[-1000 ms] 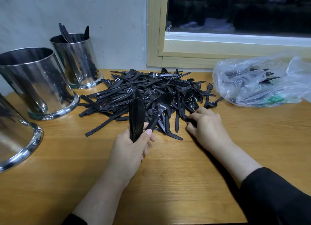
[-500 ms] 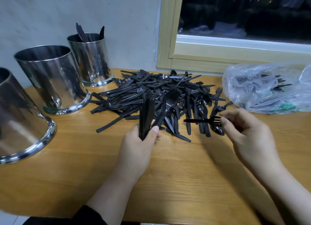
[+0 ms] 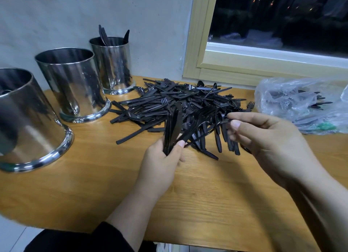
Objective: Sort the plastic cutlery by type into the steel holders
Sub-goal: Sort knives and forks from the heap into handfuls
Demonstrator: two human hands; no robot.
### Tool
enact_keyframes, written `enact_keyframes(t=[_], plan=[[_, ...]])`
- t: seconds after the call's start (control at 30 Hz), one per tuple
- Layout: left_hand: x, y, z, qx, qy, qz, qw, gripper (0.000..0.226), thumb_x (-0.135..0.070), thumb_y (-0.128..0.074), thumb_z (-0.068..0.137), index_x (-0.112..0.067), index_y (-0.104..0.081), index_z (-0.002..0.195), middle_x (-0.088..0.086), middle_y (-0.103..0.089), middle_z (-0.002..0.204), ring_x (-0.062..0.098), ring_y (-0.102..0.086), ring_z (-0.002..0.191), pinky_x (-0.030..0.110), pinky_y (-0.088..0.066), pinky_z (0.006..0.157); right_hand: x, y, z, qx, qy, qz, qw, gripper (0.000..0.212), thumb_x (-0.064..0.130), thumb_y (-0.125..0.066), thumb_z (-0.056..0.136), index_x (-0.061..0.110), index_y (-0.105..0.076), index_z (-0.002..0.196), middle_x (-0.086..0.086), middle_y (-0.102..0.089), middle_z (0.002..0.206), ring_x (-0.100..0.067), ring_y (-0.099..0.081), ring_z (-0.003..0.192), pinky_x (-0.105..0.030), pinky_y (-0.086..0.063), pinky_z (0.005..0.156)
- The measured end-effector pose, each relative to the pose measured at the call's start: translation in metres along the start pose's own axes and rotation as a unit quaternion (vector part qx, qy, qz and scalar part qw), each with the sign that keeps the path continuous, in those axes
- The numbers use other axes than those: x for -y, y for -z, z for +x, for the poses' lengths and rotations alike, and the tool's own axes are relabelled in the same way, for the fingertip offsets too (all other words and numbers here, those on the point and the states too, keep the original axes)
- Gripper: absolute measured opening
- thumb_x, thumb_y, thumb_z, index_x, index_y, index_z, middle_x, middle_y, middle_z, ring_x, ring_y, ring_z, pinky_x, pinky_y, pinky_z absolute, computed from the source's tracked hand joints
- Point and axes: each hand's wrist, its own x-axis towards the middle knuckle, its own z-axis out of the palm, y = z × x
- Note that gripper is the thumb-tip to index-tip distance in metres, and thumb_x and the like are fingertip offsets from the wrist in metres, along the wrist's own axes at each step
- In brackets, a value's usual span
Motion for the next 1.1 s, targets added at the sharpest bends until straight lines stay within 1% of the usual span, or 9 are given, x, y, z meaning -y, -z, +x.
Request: enact_keyframes(t=[0.1,0.17,0.23,0.43,0.63,0.73,0.83,0.93,1.1], plan=[[0.000,0.001,-0.001,0.049,0.002,-0.014,0.999,0.012,-0.033,-0.060,0.101,-0.034,-0.072,0.100,0.003,-0.071,0.075,0.005,-0.056,0.056,0.025,-0.052,0.064,-0.001,-0.006,0.003,-0.046,0.078,-0.145,0.985,0.006,0.023,-0.075,0.087,0.019,-0.078,0.089,-0.005,-0.076,0.080,-0.019,-0.070,0.071,-0.032,-0.060,0.074],[0.001,0.002,-0.001,0.074,0.005,-0.035,0.997,0.015,-0.031,-0.060,0.101,-0.033,-0.073,0.109,0.009,-0.071,0.077,0.008,-0.055,0.057,0.022,-0.049,0.062,-0.004,-0.011,0.007,-0.060,0.115,-0.192,0.973,0.011,0.027,-0.073,0.090,0.019,-0.075,0.082,-0.001,-0.074,0.073,-0.019,-0.066,0.063,-0.031,-0.054,0.062],[0.001,0.002,-0.001,0.089,0.004,-0.049,0.995,0.017,-0.030,-0.059,0.101,-0.031,-0.074,0.111,0.009,-0.070,0.073,0.012,-0.055,0.056,0.023,-0.048,0.063,-0.008,-0.015,0.011,-0.069,0.129,-0.209,0.967,0.015,0.028,-0.073,0.090,0.018,-0.071,0.078,0.002,-0.072,0.068,-0.010,-0.061,0.056,-0.022,-0.048,0.057],[-0.002,0.004,0.000,0.130,-0.013,-0.078,0.988,0.023,-0.026,-0.055,0.105,-0.028,-0.077,0.099,-0.001,-0.067,0.068,0.021,-0.054,0.057,0.031,-0.050,0.066,-0.014,-0.025,0.019,-0.093,0.140,-0.254,0.952,0.022,0.034,-0.073,0.090,0.020,-0.066,0.074,0.004,-0.069,0.062,-0.005,-0.055,0.047,-0.014,-0.040,0.049],[-0.002,0.005,0.002,0.171,-0.018,-0.076,0.982,0.020,-0.026,-0.060,0.102,-0.029,-0.077,0.091,0.002,-0.060,0.065,0.019,-0.050,0.055,0.032,-0.048,0.066,-0.012,-0.028,0.025,-0.100,0.151,-0.256,0.950,0.023,0.035,-0.073,0.090,0.020,-0.064,0.074,0.003,-0.069,0.061,-0.006,-0.056,0.049,-0.013,-0.040,0.051],[-0.002,0.006,0.001,0.174,-0.009,-0.084,0.981,0.023,-0.026,-0.060,0.102,-0.023,-0.076,0.085,0.005,-0.056,0.062,0.017,-0.048,0.054,0.027,-0.044,0.059,-0.014,-0.028,0.028,-0.092,0.163,-0.261,0.947,0.022,0.038,-0.074,0.088,0.024,-0.061,0.078,0.002,-0.066,0.062,-0.011,-0.057,0.052,-0.024,-0.042,0.053],[-0.001,0.006,0.001,0.172,-0.001,-0.089,0.981,0.025,-0.029,-0.059,0.102,-0.019,-0.074,0.084,0.006,-0.054,0.061,0.018,-0.046,0.054,0.029,-0.043,0.058,-0.016,-0.027,0.032,-0.059,0.167,-0.262,0.949,0.023,0.039,-0.076,0.086,0.031,-0.058,0.097,0.002,-0.063,0.071,-0.018,-0.060,0.066,-0.036,-0.049,0.064],[-0.001,0.007,0.001,0.174,0.000,-0.088,0.981,0.026,-0.029,-0.059,0.102,-0.016,-0.072,0.084,0.007,-0.053,0.061,0.018,-0.045,0.054,0.028,-0.043,0.057,-0.013,-0.023,0.032,-0.005,0.155,-0.287,0.945,0.027,0.039,-0.068,0.091,0.034,-0.063,0.117,0.010,-0.065,0.077,-0.009,-0.064,0.066,-0.032,-0.049,0.067],[-0.003,0.009,0.000,0.185,0.007,-0.089,0.979,0.028,-0.030,-0.058,0.102,-0.013,-0.069,0.083,0.007,-0.050,0.059,0.018,-0.044,0.055,0.028,-0.042,0.057,0.000,-0.025,0.027,0.056,0.147,-0.285,0.945,0.010,0.025,-0.063,0.097,0.029,-0.072,0.102,0.013,-0.066,0.068,-0.005,-0.060,0.057,-0.016,-0.044,0.057]])
